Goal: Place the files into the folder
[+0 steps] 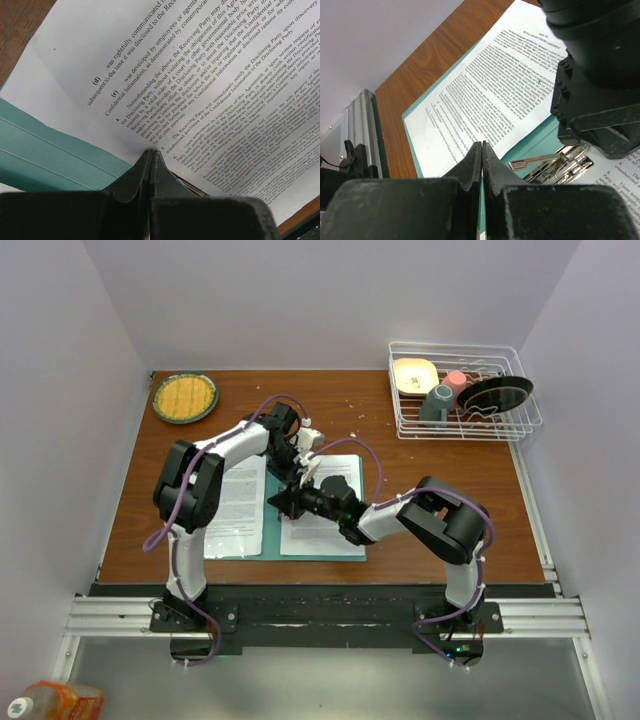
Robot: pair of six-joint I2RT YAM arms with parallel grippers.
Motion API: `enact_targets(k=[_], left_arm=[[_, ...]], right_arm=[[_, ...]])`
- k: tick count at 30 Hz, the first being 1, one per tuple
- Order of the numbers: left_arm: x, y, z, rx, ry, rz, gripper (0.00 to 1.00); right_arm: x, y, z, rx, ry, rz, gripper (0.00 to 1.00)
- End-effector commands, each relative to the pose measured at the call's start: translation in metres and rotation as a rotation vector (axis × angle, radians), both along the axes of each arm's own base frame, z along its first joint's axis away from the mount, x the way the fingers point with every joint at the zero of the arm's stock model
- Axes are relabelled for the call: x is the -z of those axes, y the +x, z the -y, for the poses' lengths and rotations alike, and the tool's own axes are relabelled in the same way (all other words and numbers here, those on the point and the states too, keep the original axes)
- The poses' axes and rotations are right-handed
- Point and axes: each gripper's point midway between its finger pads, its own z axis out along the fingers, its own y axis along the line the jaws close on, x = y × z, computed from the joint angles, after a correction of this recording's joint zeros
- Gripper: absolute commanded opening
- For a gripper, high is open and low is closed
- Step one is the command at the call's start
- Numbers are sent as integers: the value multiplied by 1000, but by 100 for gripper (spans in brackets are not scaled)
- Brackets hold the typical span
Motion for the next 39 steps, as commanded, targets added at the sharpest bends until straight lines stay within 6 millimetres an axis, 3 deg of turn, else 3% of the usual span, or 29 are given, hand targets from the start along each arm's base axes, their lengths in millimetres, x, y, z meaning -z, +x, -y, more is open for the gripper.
enact_targets(k=[1, 8, 11, 18, 23, 39], left_arm=[[49, -13, -22, 8, 113, -54, 0], [49, -13, -22, 7, 112, -49, 0], [47, -13, -21, 9, 107, -46, 6], [44, -12, -22, 10, 108, -40, 7], [45, -13, -22, 13, 110, -43, 4], [48, -10, -21, 11, 108, -45, 2]], right_arm=[[-8, 13, -1, 57, -9, 79, 0], [-6, 15, 0, 76, -5, 76, 0], [-9, 16, 1, 84, -7, 79, 0], [2, 17, -3, 80, -30, 58, 0], [14, 16, -4, 69, -44, 33, 0], [60, -16, -1, -81, -174, 4, 0]])
